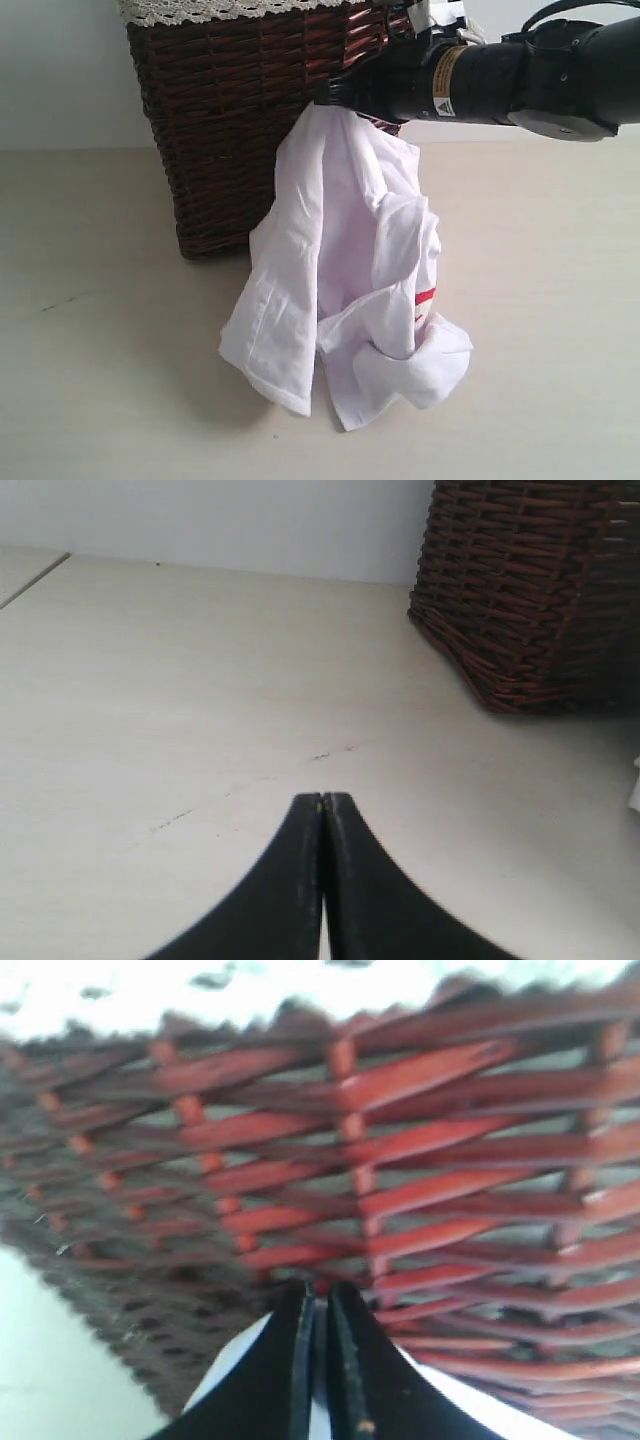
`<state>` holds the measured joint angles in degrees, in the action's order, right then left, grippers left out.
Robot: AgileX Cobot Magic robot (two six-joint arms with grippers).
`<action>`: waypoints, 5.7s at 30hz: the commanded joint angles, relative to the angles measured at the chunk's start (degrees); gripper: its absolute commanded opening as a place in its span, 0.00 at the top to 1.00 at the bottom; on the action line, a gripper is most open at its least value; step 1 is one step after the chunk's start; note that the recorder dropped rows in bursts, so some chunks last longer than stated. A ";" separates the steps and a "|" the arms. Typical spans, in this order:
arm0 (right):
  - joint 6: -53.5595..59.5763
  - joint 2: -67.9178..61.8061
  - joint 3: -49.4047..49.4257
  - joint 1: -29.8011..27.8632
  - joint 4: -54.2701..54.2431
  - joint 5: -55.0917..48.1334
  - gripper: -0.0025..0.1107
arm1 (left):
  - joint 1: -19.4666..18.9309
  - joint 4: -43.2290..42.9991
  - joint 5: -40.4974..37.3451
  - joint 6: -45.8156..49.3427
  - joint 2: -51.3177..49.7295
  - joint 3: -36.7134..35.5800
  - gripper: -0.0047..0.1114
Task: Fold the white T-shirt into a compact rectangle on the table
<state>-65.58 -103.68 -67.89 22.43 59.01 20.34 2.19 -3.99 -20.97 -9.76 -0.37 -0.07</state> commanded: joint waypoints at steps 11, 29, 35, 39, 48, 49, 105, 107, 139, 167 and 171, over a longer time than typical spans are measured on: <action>6.67 -3.25 1.07 14.07 -6.79 6.98 0.98 | -0.23 -0.11 0.58 0.12 0.37 0.07 0.96; 8.56 -18.23 -28.22 15.56 -9.20 -13.19 0.98 | -0.23 -0.11 0.58 0.12 0.37 0.07 0.96; 8.56 -18.34 -29.61 15.56 -9.09 -15.87 0.98 | -0.23 -0.11 0.58 0.12 0.37 0.07 0.96; 8.46 -18.34 -29.61 15.56 -9.35 -15.41 0.98 | -0.23 -0.11 0.58 0.12 0.37 0.07 0.96; 7.25 -12.67 -22.09 16.50 -5.29 -16.72 0.98 | -0.23 -0.11 0.58 0.12 0.37 0.07 0.96; 7.25 -11.83 -20.43 16.50 -5.29 -16.86 0.98 | -0.23 -0.11 0.58 0.12 0.37 0.07 0.96; -49.94 7.59 -1.03 13.36 40.94 6.11 0.43 | -0.23 -0.11 0.58 0.12 0.37 0.07 0.96; -48.94 10.25 -1.03 13.20 40.94 6.68 0.41 | -0.23 -0.11 0.58 0.12 0.37 0.07 0.96; -42.81 31.54 4.73 2.01 40.94 10.63 0.98 | -0.23 -11.48 43.74 -12.71 0.37 0.07 0.96; -45.39 33.05 -1.01 -3.75 40.94 10.90 0.98 | 29.88 -58.97 42.71 -49.03 -65.46 20.14 0.94; -42.93 33.05 -1.01 -3.75 40.94 9.31 0.98 | 41.68 -57.65 26.09 -45.58 -68.30 29.30 0.94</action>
<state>-110.61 -70.92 -68.52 19.01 100.14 31.11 36.61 -64.32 16.70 -58.86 -67.14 23.86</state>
